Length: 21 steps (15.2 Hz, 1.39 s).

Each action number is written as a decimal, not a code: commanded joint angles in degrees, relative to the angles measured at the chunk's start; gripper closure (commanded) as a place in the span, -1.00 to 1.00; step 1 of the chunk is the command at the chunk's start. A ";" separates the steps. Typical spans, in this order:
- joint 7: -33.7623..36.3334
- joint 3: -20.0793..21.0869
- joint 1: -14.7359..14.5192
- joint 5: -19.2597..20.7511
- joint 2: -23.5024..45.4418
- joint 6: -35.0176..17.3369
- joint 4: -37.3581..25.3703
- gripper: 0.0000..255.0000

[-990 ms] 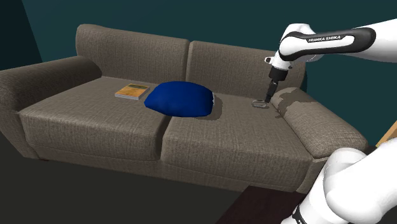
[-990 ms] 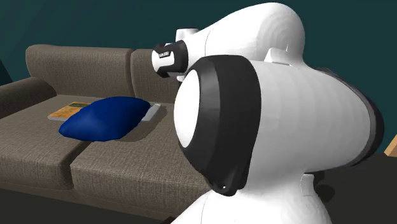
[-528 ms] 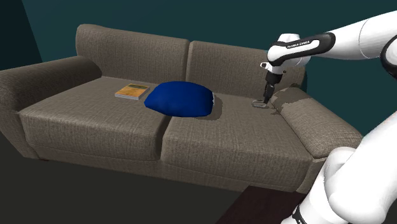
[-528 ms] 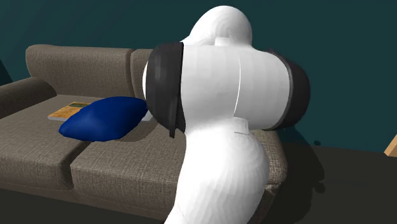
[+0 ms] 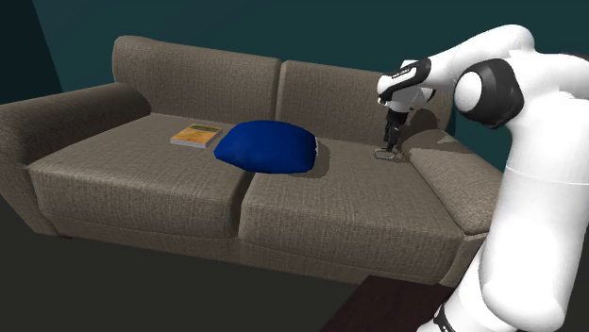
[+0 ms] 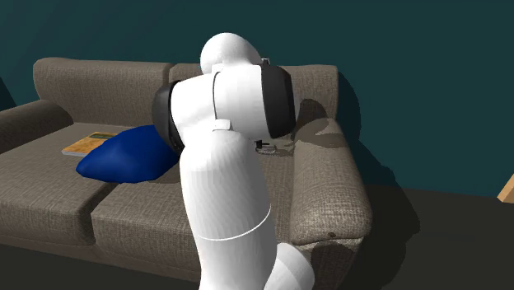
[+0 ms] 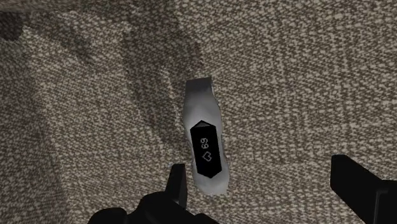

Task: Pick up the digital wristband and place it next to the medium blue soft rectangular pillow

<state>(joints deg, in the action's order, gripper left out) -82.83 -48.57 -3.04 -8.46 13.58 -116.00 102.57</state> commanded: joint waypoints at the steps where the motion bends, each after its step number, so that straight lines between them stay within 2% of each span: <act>1: -5.15 1.17 3.38 -4.03 5.67 0.30 -4.54 -1.00; 2: -5.98 1.68 4.29 -4.69 6.82 0.47 -5.68 -1.00; 10: -7.38 2.92 5.43 -6.91 9.37 -4.21 -2.91 -1.00; 17: -7.38 2.91 5.43 -6.90 9.37 -4.21 -2.91 -1.00; 18: -7.38 2.91 5.43 -6.90 9.37 -4.21 -2.91 1.00; 21: -7.38 2.91 5.43 -6.90 9.37 -4.21 -2.91 1.00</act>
<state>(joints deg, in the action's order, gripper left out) -90.21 -45.66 2.39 -15.37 22.94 -120.21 99.65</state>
